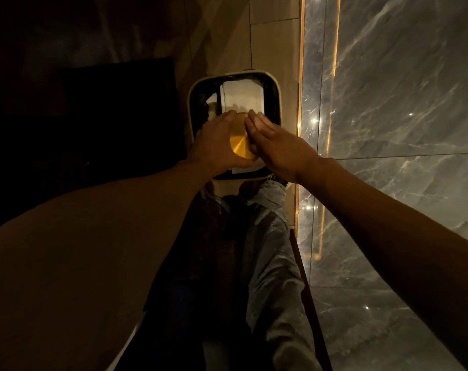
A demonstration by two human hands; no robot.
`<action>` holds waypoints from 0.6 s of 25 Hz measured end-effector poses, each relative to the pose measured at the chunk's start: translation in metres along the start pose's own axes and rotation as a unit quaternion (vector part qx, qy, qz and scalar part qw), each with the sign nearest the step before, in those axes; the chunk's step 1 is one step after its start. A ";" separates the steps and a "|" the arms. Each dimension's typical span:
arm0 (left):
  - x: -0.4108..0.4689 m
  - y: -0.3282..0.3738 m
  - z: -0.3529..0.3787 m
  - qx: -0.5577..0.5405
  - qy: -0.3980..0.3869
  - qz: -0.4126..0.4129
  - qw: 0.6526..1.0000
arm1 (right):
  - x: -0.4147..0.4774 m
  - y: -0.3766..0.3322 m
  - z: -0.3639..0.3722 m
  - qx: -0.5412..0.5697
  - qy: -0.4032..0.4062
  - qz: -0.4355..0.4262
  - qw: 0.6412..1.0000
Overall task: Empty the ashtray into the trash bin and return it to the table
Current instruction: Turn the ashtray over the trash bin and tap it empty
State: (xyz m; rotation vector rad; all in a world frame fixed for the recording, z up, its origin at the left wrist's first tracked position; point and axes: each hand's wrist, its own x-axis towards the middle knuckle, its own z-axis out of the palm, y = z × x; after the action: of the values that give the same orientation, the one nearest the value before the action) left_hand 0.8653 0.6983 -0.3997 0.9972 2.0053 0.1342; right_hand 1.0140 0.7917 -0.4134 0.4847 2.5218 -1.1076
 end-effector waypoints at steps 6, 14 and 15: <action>0.002 0.012 -0.005 -0.069 0.051 0.040 0.996 | 0.002 -0.007 -0.003 0.018 0.100 -0.008 0.995; -0.001 0.016 0.000 -0.083 0.026 0.065 0.994 | 0.003 0.000 0.004 0.009 0.049 -0.027 0.998; 0.000 0.012 0.001 -0.065 0.017 0.059 0.996 | 0.002 0.002 0.006 0.022 0.014 -0.026 0.999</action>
State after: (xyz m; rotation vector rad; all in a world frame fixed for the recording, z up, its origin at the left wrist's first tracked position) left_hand 0.8730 0.7064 -0.3948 1.0342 1.9421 0.3443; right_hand 1.0146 0.7887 -0.4198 0.4514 2.5533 -1.1849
